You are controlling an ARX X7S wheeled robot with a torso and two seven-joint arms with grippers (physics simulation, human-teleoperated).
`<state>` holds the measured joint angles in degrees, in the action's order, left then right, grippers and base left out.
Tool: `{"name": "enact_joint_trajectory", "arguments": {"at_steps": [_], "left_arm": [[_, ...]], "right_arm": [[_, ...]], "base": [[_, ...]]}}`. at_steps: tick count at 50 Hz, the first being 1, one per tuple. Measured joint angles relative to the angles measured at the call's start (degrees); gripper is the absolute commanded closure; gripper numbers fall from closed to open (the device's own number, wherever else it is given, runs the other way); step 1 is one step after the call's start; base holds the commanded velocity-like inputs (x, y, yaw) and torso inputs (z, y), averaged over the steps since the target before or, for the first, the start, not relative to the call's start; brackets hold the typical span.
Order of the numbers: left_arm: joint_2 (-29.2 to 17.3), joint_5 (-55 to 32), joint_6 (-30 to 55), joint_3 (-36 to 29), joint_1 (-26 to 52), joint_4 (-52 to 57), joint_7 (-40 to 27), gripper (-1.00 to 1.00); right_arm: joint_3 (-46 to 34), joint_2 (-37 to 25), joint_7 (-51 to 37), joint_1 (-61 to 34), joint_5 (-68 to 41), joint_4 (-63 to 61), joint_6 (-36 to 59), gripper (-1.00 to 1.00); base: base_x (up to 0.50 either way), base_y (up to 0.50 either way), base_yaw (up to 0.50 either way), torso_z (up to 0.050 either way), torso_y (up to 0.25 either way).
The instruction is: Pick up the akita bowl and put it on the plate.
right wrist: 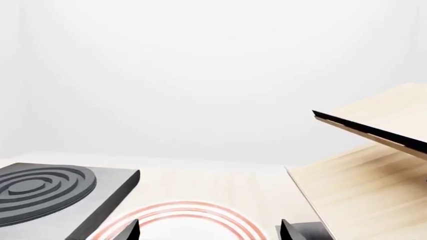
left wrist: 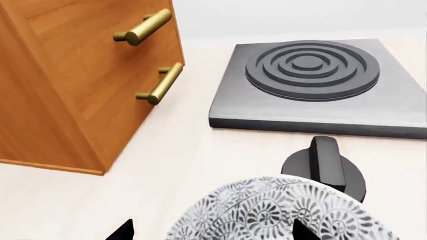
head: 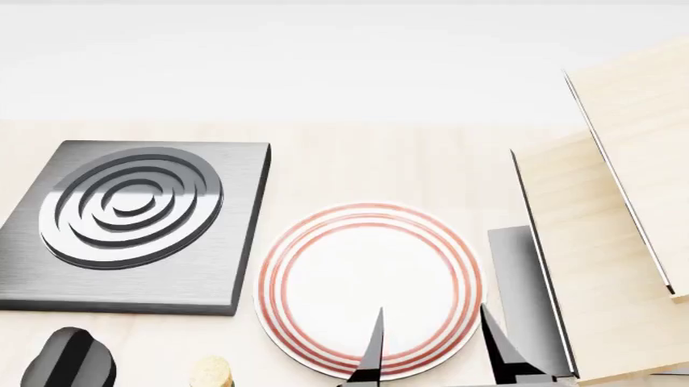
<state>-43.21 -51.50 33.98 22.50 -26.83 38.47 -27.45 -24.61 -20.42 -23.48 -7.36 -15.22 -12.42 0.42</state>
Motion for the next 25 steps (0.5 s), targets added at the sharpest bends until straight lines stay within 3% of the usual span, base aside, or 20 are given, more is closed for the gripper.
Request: {"name": "enact_joint_trajectory", "arguments": {"at_steps": [25], "left_arm": [[0.35,-1.52,-0.19,1.82,-1.23,-0.61,1.39,-1.0]], "right_arm": [[-0.44,-0.06,-0.09,-0.34,-0.22,0.32,0.14,-1.0]], "base": [[0.0,0.0,0.0,0.0,0.0]]}}
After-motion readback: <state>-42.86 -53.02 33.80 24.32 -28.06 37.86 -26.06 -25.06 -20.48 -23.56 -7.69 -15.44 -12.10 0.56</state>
